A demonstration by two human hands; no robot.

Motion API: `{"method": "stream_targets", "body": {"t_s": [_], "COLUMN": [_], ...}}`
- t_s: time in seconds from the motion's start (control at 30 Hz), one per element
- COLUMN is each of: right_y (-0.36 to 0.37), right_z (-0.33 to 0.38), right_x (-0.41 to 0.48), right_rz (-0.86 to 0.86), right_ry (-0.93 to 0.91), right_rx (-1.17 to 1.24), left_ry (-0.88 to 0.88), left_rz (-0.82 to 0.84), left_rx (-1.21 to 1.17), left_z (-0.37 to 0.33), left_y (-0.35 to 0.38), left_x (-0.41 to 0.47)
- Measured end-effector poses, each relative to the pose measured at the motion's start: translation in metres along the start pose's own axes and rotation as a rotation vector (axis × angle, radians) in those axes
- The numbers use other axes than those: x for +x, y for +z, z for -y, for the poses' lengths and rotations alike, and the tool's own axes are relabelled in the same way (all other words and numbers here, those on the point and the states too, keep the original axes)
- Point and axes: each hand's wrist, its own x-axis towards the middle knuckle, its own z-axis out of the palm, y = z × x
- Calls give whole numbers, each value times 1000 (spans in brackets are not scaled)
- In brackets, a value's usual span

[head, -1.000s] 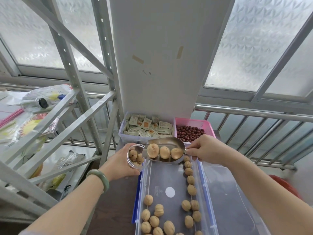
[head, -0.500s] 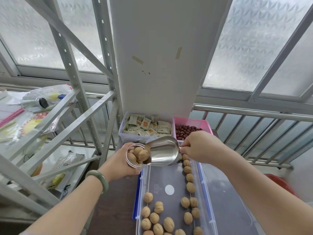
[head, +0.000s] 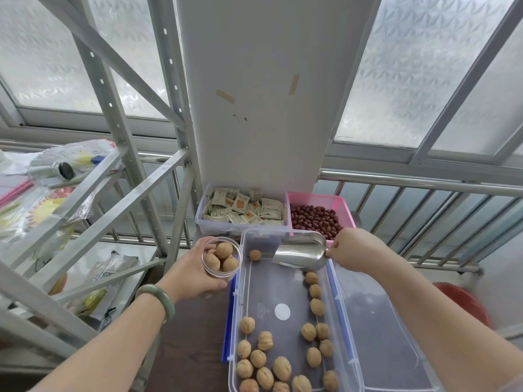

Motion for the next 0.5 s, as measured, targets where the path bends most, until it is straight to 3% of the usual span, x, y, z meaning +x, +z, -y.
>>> {"method": "stream_targets", "body": {"t_s": [0.33, 0.5], "right_y": [55, 82], "right_z": [12, 17], "right_x": [-15, -6], "right_rz": [326, 468], "right_ry": [-187, -161], "right_rx": [-331, -235], "left_ry": [-15, -9], "left_rz": [88, 134], "left_rx": [47, 38], "left_z": [19, 17], "left_y": [5, 9], "left_x": [5, 5]}}
